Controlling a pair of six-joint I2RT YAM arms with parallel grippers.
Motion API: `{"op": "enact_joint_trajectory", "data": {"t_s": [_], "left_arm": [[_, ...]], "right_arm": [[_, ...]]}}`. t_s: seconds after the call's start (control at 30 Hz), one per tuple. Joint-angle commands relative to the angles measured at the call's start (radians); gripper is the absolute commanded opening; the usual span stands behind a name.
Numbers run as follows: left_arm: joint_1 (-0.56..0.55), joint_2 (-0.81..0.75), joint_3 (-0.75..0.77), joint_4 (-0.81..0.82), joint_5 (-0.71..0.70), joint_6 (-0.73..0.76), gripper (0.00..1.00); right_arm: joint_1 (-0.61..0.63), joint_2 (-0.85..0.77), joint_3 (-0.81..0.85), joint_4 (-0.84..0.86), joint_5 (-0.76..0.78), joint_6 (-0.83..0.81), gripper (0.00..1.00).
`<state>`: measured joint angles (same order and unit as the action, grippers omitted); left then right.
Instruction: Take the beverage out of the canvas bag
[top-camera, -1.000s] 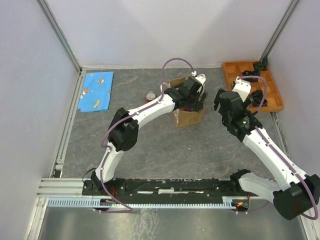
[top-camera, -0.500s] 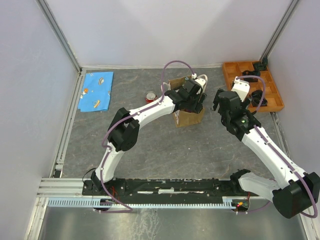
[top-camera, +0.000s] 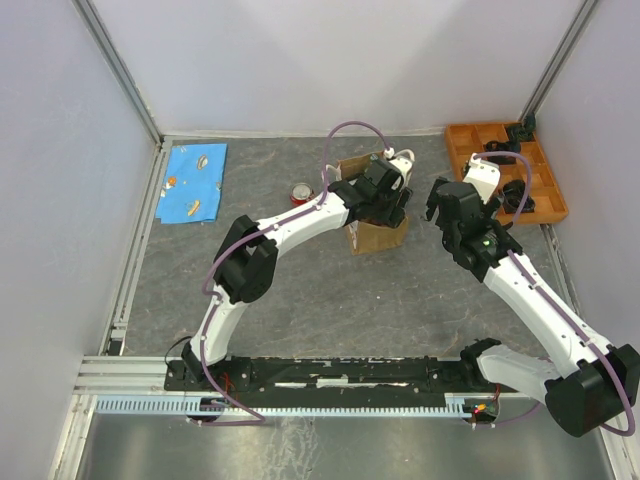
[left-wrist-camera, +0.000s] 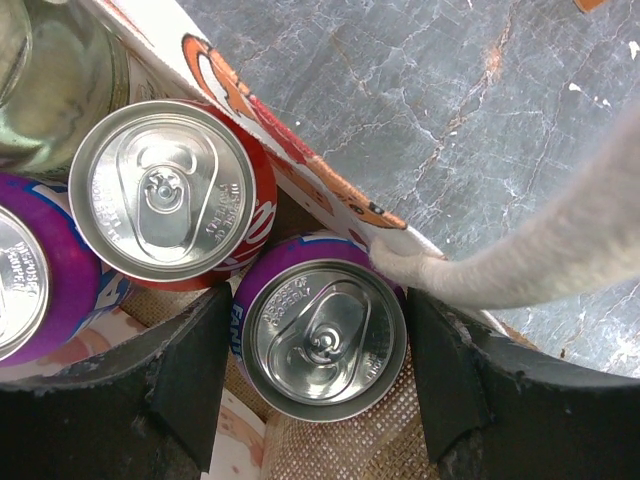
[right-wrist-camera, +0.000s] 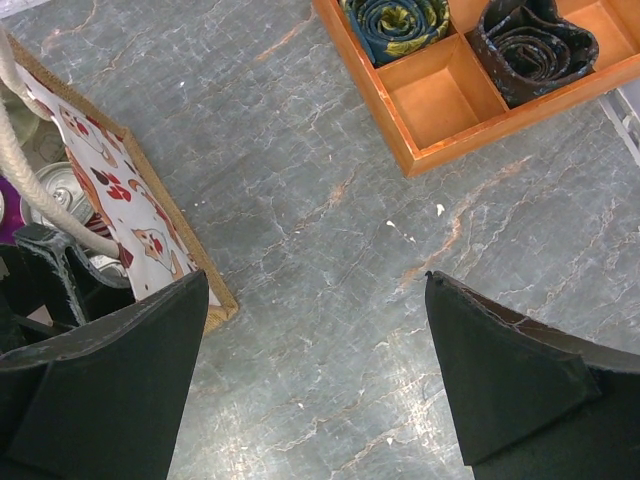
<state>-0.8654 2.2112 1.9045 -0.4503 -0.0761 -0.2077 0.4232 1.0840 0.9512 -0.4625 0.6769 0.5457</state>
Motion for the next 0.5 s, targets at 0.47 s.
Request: {"op": "enact_joint_trajectory", "data": {"t_s": [0.47], "left_arm": [[-0.010, -0.018, 0.386, -0.372, 0.030, 0.287, 0.03]], "right_arm": [[-0.001, -0.006, 0.025, 0.061, 0.008, 0.033, 0.97]]}}
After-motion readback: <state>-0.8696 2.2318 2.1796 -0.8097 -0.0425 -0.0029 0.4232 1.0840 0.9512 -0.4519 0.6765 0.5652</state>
